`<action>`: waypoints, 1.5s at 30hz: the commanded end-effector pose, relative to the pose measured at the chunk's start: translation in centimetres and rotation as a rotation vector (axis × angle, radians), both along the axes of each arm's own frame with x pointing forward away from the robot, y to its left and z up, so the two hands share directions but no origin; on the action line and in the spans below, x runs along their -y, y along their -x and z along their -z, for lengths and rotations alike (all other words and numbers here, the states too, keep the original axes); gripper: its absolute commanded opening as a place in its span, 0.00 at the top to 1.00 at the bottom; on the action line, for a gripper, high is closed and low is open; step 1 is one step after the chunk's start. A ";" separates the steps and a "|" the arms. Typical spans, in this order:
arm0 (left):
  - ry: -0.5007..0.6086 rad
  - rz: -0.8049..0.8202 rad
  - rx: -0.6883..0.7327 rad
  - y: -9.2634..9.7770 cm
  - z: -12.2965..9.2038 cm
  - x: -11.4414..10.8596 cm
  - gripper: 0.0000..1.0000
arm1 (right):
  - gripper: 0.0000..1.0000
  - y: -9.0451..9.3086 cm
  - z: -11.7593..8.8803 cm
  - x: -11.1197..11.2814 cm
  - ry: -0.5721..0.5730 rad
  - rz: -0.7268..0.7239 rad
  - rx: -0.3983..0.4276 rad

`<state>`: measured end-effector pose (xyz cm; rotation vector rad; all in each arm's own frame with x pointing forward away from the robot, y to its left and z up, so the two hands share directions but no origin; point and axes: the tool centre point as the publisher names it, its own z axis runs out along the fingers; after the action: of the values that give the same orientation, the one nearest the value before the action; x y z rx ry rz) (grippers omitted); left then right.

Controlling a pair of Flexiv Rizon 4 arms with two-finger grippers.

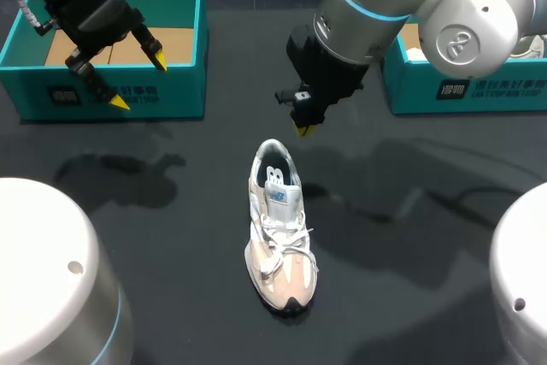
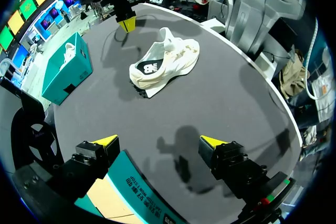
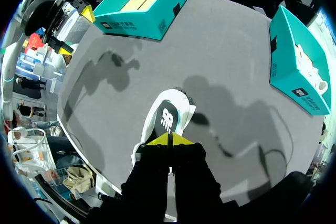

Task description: Take the shoe out of the shoebox, open the shoe tongue, remove and reinsert the insole, then place the shoe into the shoebox

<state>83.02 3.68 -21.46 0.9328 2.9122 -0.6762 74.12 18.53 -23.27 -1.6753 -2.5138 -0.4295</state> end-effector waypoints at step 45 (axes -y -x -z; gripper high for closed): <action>-0.035 0.086 0.042 -2.1 -0.7 -2.1 0.00 | 1.00 1.2 9.5 -4.9 0.432 0.440 0.131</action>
<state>85.05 5.78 -20.75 1.0658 2.8691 -0.6065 73.62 22.99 -32.23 -2.3569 -2.4783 -0.0236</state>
